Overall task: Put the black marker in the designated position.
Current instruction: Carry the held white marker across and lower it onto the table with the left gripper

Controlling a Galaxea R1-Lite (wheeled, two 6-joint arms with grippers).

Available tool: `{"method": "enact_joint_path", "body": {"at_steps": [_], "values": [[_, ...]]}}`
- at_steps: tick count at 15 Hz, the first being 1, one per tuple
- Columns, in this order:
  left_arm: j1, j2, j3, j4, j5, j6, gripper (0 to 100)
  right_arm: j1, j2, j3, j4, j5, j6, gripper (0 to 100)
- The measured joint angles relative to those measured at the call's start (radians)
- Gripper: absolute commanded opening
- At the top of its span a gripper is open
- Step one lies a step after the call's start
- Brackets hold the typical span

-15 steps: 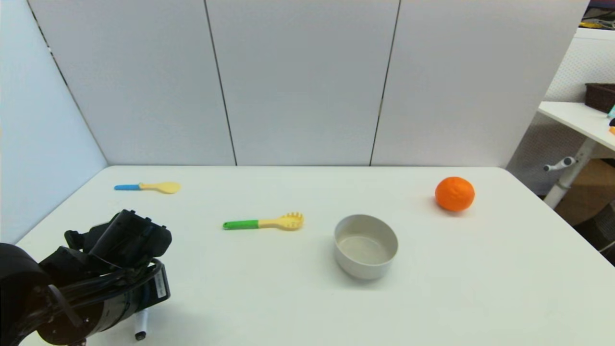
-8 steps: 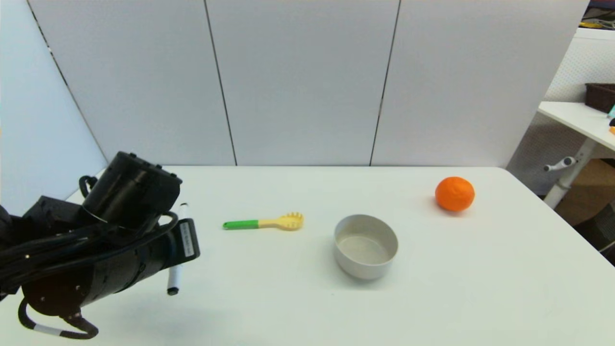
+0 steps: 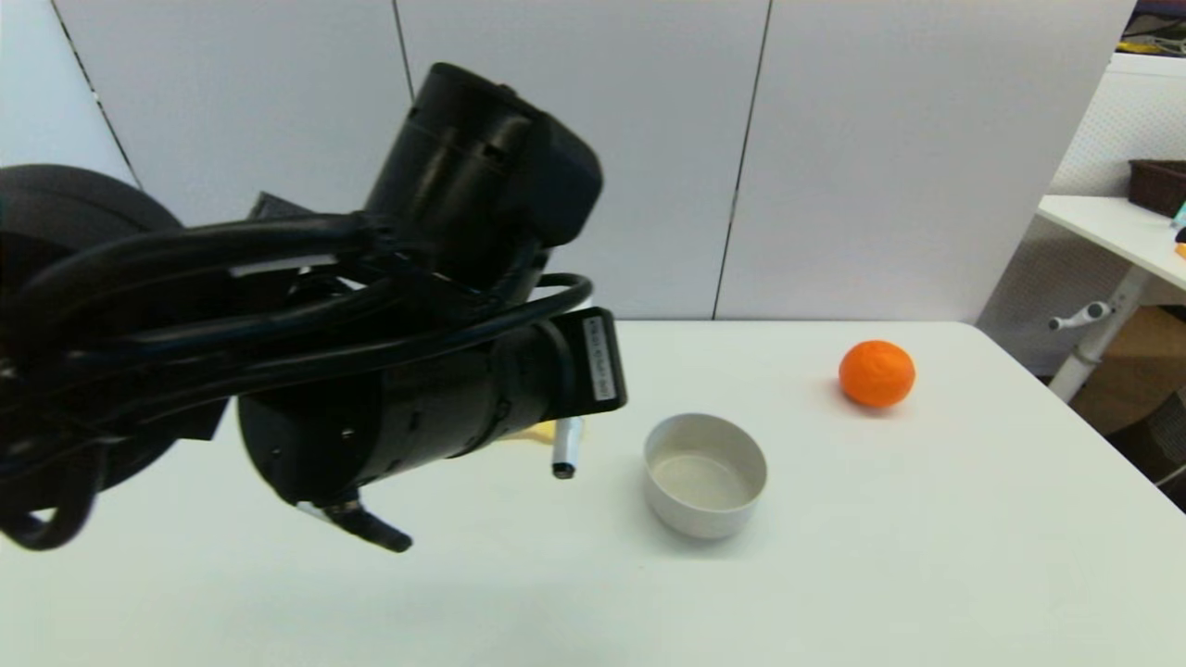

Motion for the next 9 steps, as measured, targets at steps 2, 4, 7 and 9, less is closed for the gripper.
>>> {"method": "enact_joint_path", "body": {"at_steps": [2,4,7,9], "values": [[-0.037,0.07,-0.091,-0.002,-0.03,-0.001,0,0.0,0.0,0.0,0.0,0.0,0.0,100],[-0.064,0.144,-0.18,-0.005,-0.042,-0.004,0,0.0,0.0,0.0,0.0,0.0,0.0,100],[-0.089,0.258,-0.291,-0.031,-0.091,-0.013,0,0.0,0.0,0.0,0.0,0.0,0.0,100],[-0.103,0.334,-0.354,-0.075,-0.121,-0.017,0,0.0,0.0,0.0,0.0,0.0,0.0,100]]}}
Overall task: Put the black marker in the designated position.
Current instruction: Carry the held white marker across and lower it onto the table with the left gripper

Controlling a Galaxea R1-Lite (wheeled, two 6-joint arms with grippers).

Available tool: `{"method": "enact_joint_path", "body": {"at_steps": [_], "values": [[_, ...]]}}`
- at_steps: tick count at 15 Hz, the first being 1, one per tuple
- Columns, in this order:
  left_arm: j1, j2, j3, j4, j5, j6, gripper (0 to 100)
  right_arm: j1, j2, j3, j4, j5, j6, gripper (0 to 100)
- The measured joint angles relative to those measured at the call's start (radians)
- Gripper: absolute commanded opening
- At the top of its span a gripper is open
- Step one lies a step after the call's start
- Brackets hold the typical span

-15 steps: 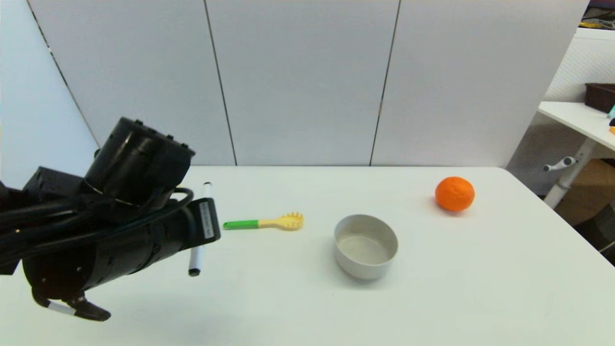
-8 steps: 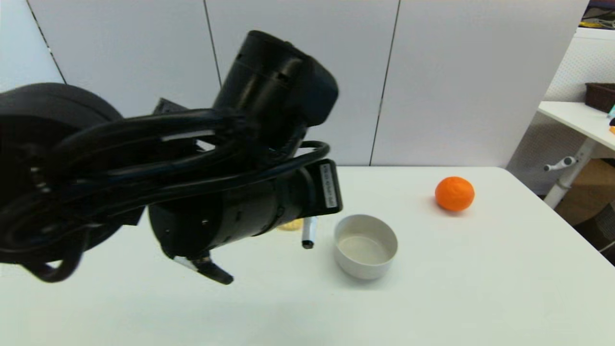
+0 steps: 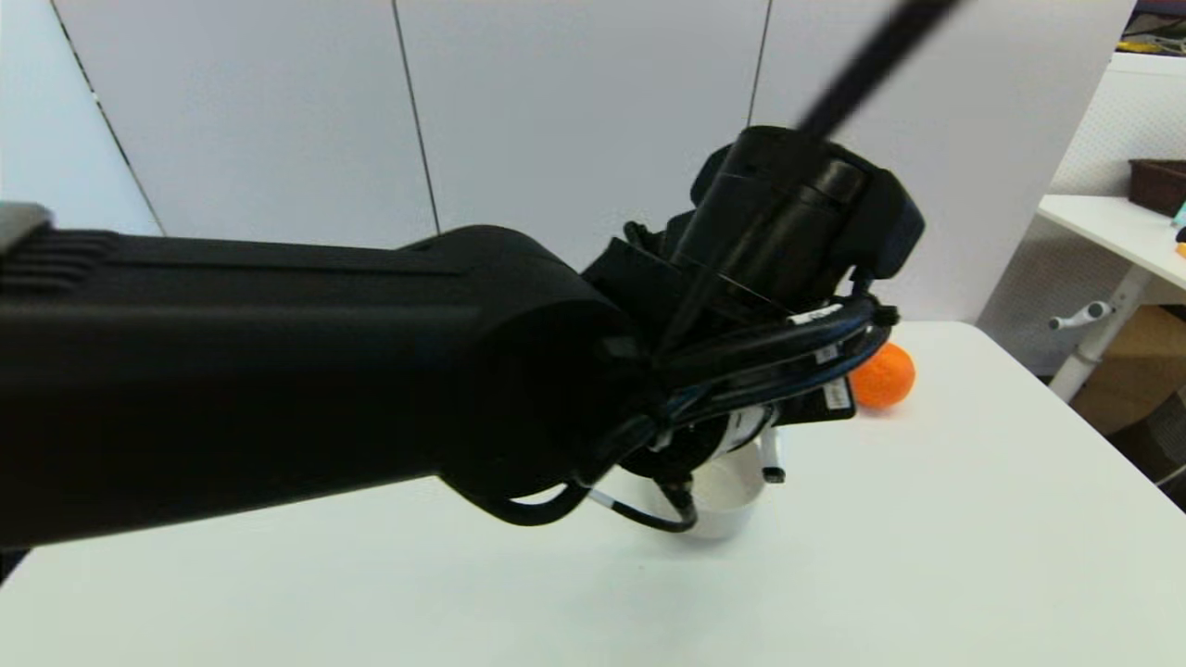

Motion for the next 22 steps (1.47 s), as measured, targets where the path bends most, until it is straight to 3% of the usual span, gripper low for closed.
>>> {"method": "enact_joint_path", "body": {"at_steps": [7,22], "values": [[-0.023,0.213,-0.181,-0.016,-0.042,-0.062,0,0.0,0.0,0.0,0.0,0.0,0.0,100],[-0.024,0.32,-0.202,-0.021,-0.029,-0.103,0,0.0,0.0,0.0,0.0,0.0,0.0,100]]}}
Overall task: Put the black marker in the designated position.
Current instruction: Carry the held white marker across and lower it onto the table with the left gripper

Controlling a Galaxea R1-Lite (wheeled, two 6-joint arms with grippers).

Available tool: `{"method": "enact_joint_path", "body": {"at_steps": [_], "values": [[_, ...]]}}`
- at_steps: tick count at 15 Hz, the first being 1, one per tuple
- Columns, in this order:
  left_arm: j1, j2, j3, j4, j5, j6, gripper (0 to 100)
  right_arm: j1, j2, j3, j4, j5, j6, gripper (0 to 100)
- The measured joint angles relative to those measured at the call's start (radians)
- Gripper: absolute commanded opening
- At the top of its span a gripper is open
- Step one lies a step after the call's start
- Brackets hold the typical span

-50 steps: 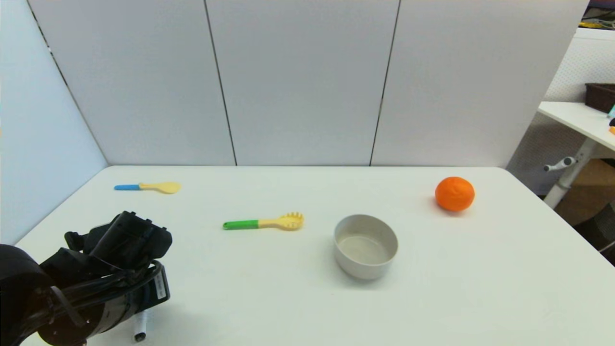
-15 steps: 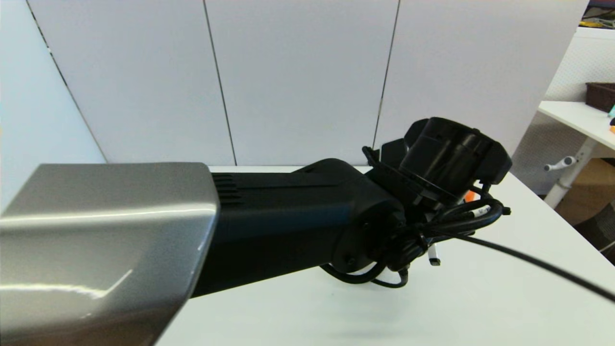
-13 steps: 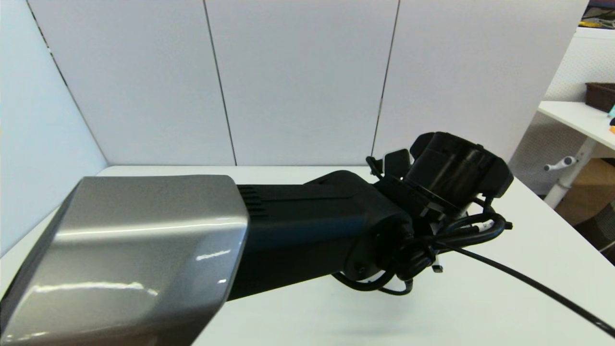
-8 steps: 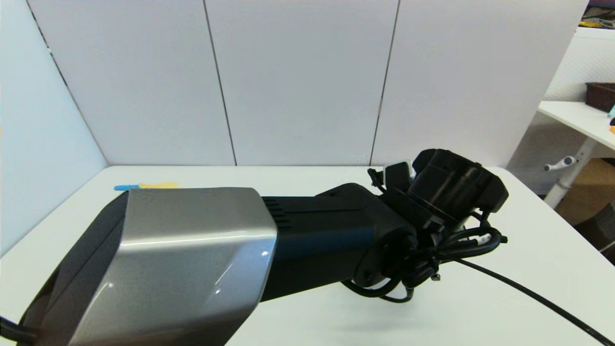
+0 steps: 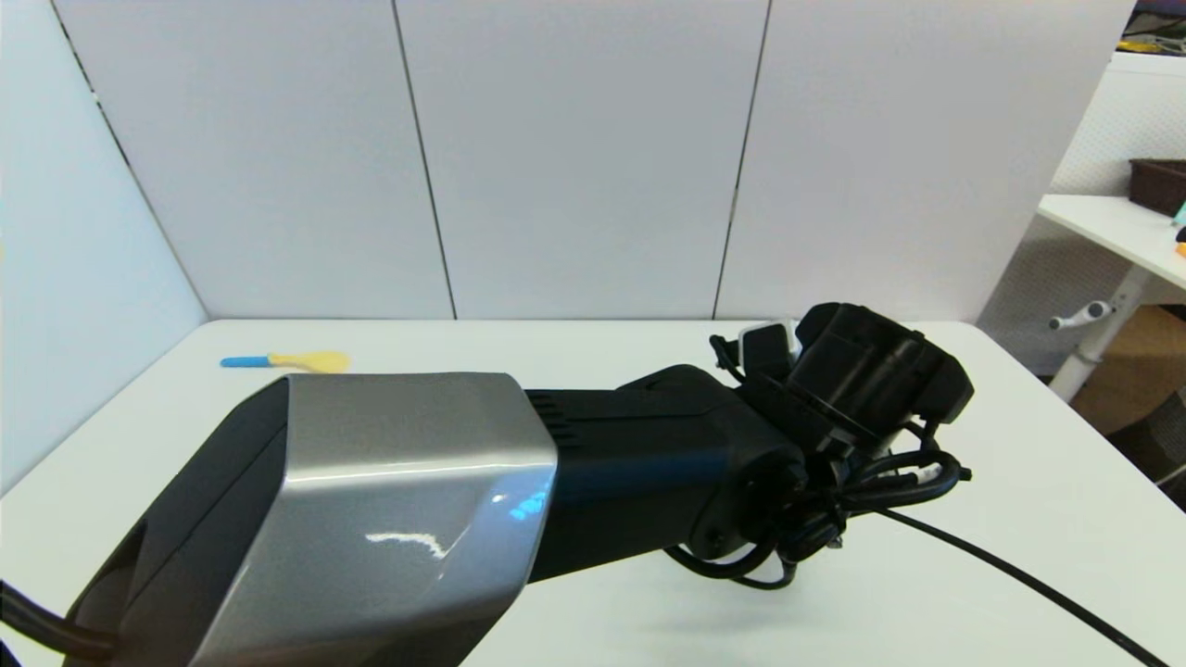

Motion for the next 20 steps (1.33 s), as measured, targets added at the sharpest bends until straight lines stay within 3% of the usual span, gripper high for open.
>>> {"method": "enact_joint_path", "body": {"at_steps": [6,20], "values": [[0.001,0.004,0.0,0.036,0.052,0.008,0,0.0,0.0,0.0,0.0,0.0,0.0,100],[0.013,0.003,0.0,0.03,0.055,0.04,0,0.0,0.0,0.0,0.0,0.0,0.0,100]]}}
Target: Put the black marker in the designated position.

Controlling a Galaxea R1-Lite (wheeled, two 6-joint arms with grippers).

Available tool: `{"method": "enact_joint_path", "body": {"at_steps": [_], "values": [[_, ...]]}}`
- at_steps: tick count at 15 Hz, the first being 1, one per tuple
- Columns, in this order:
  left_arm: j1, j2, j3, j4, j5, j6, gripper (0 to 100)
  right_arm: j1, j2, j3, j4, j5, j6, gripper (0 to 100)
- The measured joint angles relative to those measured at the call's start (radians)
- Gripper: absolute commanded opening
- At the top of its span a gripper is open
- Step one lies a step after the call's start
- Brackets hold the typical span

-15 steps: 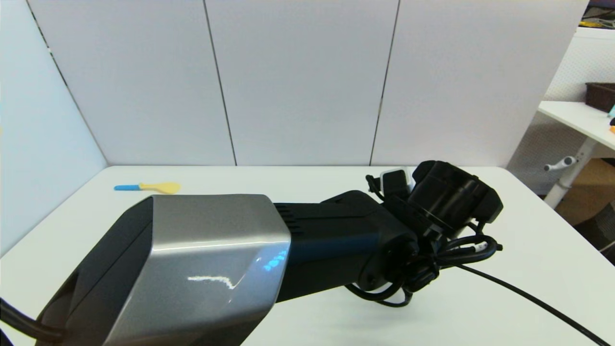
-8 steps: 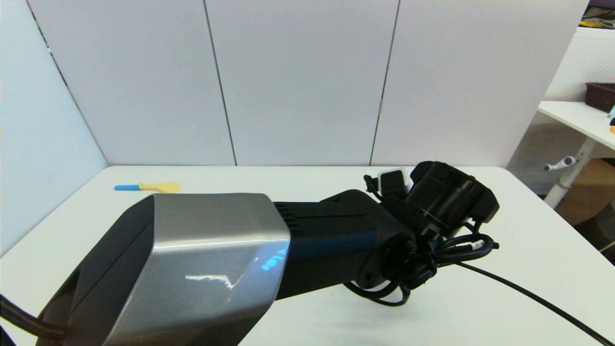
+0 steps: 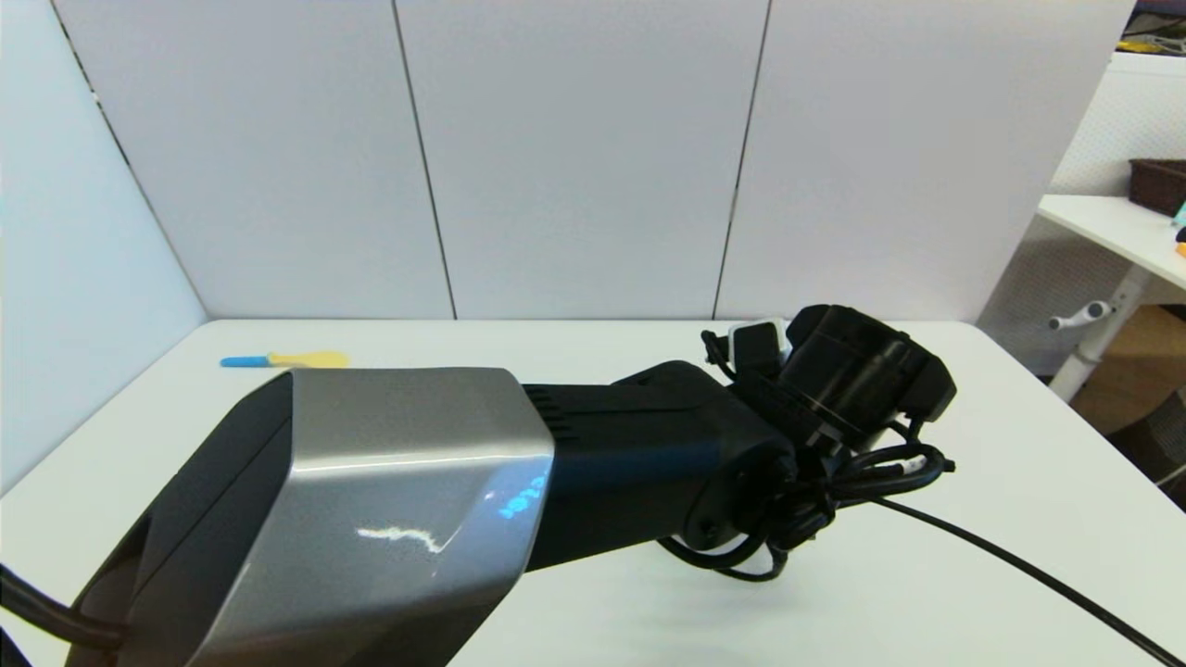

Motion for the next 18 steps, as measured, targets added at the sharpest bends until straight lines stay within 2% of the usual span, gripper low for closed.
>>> {"method": "enact_joint_path", "body": {"at_steps": [1,13,18], "values": [[0.0,-0.001,0.0,0.0,0.001,0.001,100,0.0,0.0,0.0,0.0,0.0,0.0,100],[0.002,-0.026,-0.005,-0.042,-0.002,0.039,100,0.0,0.0,0.0,0.001,0.0,0.0,100],[0.009,-0.13,0.002,0.019,0.005,0.089,100,0.0,0.0,0.0,0.0,0.0,0.0,100]]}}
